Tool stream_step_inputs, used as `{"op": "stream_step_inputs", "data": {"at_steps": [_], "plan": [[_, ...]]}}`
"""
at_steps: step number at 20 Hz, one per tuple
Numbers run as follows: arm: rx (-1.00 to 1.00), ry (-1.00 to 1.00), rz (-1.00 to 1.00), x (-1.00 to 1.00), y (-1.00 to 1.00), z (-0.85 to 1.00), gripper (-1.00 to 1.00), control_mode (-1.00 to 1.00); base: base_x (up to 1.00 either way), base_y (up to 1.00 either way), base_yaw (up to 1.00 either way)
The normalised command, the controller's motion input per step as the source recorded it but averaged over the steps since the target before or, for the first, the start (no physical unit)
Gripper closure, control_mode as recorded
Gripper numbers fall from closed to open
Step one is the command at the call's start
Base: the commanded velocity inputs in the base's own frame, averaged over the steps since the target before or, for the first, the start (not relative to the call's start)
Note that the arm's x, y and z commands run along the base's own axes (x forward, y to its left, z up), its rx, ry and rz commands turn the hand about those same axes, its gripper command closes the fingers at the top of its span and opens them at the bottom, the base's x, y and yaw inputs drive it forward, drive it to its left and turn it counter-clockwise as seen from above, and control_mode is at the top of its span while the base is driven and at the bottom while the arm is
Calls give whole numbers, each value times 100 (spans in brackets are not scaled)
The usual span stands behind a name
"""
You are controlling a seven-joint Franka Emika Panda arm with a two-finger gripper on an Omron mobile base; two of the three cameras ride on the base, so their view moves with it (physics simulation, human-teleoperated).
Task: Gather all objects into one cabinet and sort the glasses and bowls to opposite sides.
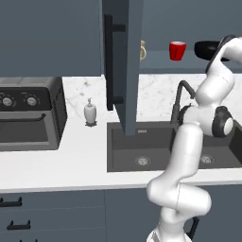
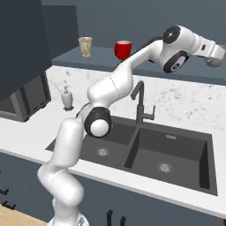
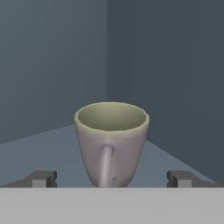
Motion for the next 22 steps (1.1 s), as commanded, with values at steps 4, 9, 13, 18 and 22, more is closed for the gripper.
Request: {"op": "stream_step_inputs", "data": {"at_steps": [4,9,13,18,22], "plan": [[0,0,0,21,-17,0,-100,-100,0,0,0],[0,0,0,22,-11,0,-100,-100,0,0,0],[0,2,0,23,-2,0,100,-100,0,0,0],[0,3,0,14,0,0,100,-100,0,0,0],[2,5,0,6,0,0,100,-100,0,0,0]]}}
